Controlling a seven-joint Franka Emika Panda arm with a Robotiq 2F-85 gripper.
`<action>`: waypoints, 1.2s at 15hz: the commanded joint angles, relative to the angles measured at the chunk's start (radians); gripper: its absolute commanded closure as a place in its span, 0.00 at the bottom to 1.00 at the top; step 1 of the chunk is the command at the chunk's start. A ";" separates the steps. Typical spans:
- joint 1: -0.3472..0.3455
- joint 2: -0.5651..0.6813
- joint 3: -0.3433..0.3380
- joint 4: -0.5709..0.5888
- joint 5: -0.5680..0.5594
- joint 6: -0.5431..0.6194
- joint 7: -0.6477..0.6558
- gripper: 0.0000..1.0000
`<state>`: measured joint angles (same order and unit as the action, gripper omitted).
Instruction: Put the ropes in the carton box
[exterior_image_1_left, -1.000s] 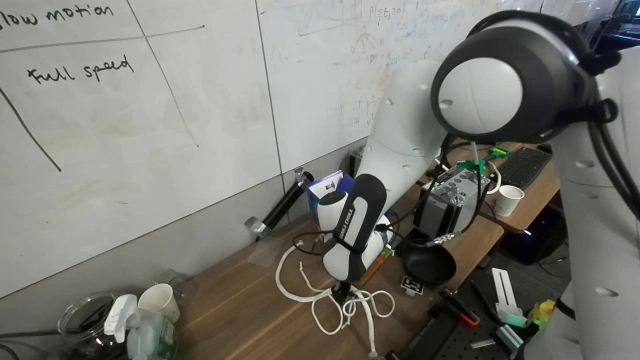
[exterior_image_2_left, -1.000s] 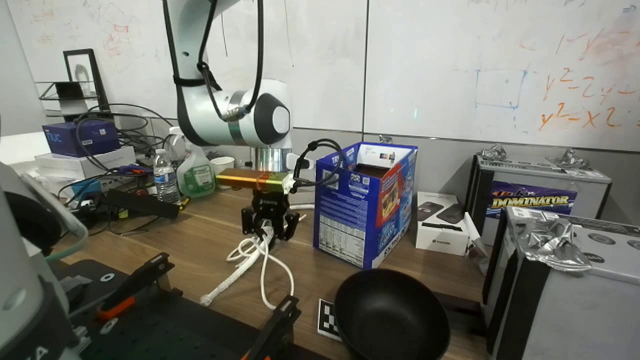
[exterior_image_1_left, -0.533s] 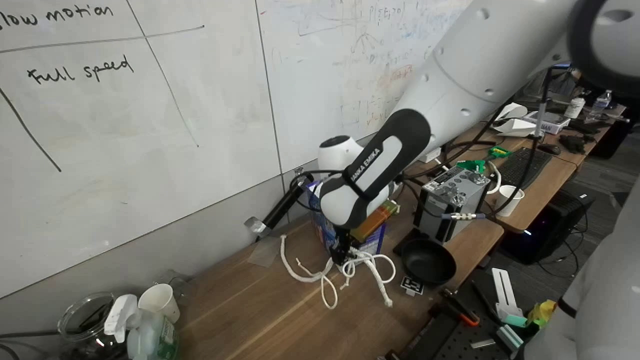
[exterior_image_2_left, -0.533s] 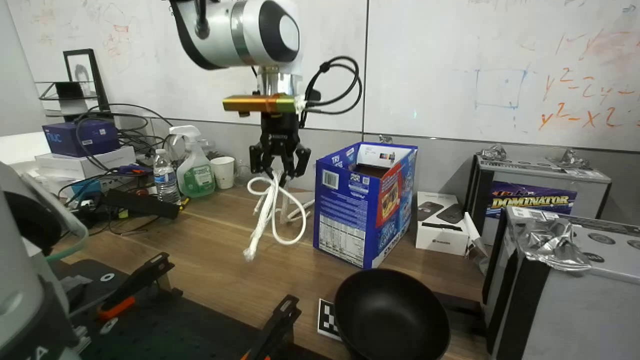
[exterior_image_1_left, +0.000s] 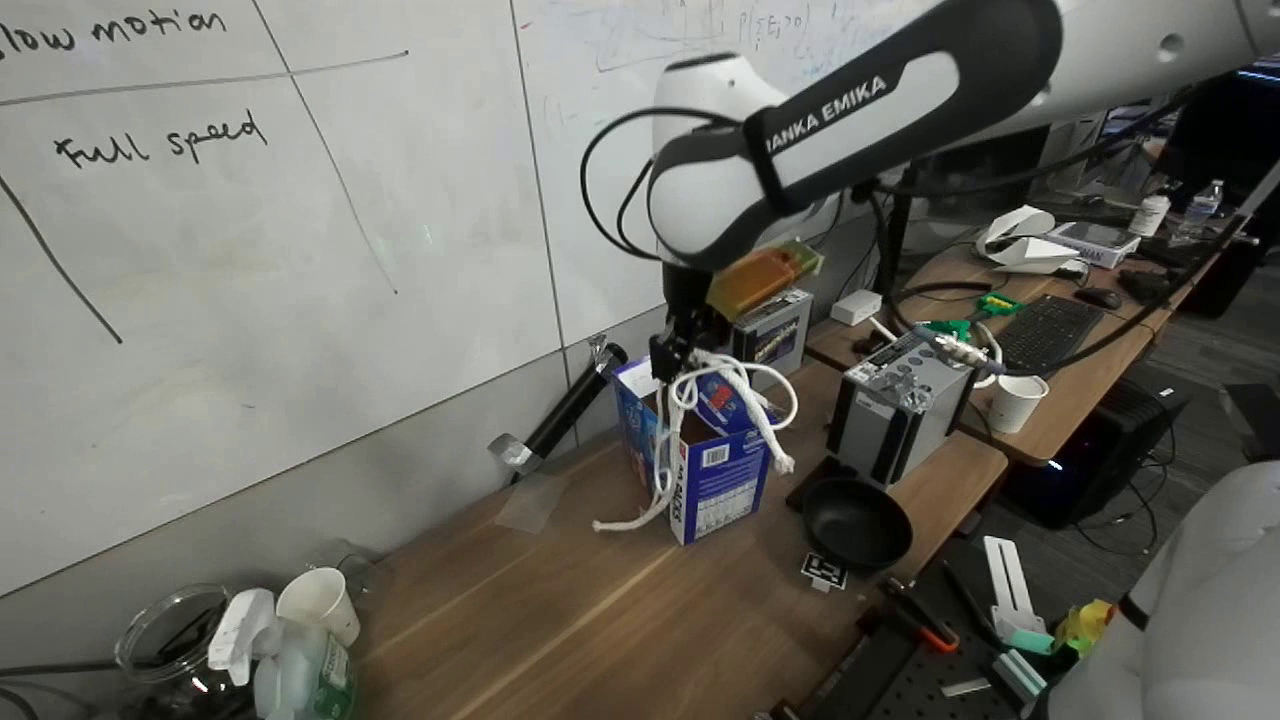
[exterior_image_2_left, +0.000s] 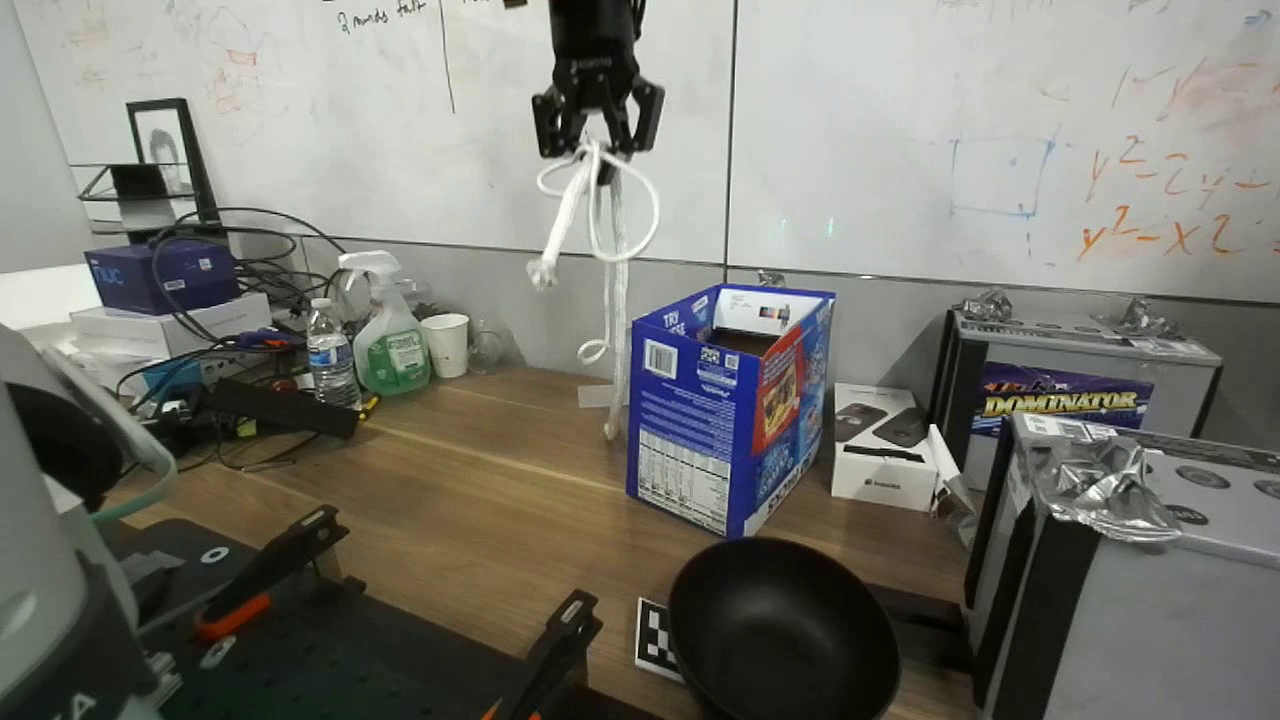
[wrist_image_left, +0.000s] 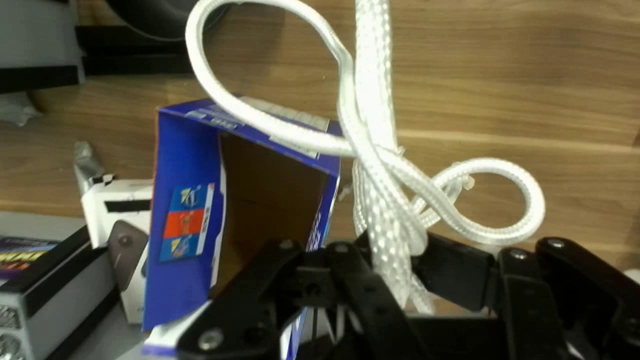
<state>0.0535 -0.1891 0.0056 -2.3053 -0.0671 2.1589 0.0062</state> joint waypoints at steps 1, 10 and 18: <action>-0.032 -0.025 0.006 0.187 -0.032 -0.111 0.024 0.95; -0.081 0.119 -0.001 0.630 -0.123 -0.256 0.091 0.95; -0.079 0.195 -0.007 0.896 -0.253 -0.532 0.118 0.96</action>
<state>-0.0274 -0.0459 -0.0020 -1.5480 -0.2784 1.7241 0.1134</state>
